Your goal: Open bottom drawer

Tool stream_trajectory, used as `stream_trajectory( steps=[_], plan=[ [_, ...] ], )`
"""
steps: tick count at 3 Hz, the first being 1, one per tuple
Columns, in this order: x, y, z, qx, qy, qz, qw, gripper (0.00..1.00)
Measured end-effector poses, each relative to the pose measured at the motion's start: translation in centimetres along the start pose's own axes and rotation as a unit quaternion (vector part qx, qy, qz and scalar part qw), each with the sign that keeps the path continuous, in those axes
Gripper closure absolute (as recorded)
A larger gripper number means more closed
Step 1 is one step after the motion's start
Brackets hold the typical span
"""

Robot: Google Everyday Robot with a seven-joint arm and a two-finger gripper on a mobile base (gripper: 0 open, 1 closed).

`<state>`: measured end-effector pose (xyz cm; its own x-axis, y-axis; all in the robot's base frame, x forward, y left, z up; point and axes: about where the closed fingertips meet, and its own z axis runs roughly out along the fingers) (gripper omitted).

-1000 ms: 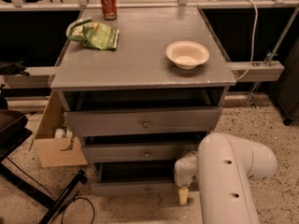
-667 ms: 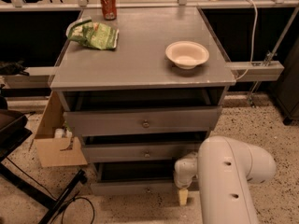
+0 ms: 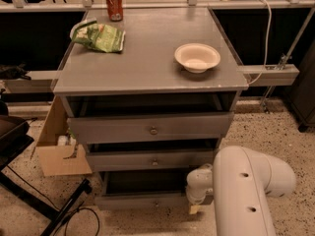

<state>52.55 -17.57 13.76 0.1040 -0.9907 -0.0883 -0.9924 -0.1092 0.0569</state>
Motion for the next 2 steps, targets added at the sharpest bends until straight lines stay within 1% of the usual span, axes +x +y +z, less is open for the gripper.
stream_trajectory(
  steps=[1, 2],
  plan=[
    [-0.1, 0.0, -0.7, 0.000, 0.000, 0.000, 1.0000, 0.66],
    [0.5, 1.6, -0.6, -0.013, 0.001, 0.003, 0.9999, 0.89]
  ],
)
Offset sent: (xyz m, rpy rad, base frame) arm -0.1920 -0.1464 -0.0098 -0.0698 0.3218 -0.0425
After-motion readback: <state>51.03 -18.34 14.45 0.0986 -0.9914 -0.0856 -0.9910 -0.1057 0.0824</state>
